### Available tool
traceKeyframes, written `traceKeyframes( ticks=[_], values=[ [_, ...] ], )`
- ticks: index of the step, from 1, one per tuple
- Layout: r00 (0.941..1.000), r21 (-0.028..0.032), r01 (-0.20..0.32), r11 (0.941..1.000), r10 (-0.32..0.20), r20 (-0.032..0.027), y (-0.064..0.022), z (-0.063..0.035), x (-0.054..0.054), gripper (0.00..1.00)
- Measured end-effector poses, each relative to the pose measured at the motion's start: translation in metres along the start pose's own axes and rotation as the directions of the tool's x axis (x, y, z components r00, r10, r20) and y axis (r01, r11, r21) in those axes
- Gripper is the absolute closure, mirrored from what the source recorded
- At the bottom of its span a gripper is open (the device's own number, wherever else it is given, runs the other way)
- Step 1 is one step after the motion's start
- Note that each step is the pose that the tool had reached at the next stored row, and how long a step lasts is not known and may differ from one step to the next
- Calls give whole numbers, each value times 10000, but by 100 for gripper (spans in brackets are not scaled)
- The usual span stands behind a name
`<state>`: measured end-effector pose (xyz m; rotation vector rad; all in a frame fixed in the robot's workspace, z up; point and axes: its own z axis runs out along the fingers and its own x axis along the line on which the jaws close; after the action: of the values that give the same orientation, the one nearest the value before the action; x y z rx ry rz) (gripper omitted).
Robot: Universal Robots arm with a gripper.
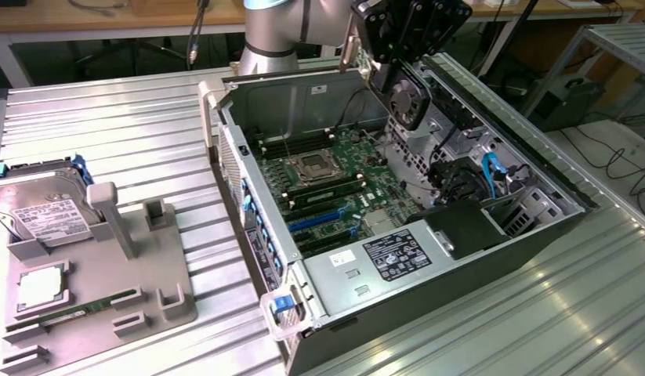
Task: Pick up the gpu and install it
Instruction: 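Insert the gpu into the slot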
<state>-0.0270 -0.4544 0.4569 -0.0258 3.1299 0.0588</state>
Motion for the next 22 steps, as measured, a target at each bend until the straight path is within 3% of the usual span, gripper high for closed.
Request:
traceKeyframes(
  ticks=[22],
  values=[
    [9948, -13, 1017, 9948, -1017, -38, 0, 0, 0, 73]
  ],
)
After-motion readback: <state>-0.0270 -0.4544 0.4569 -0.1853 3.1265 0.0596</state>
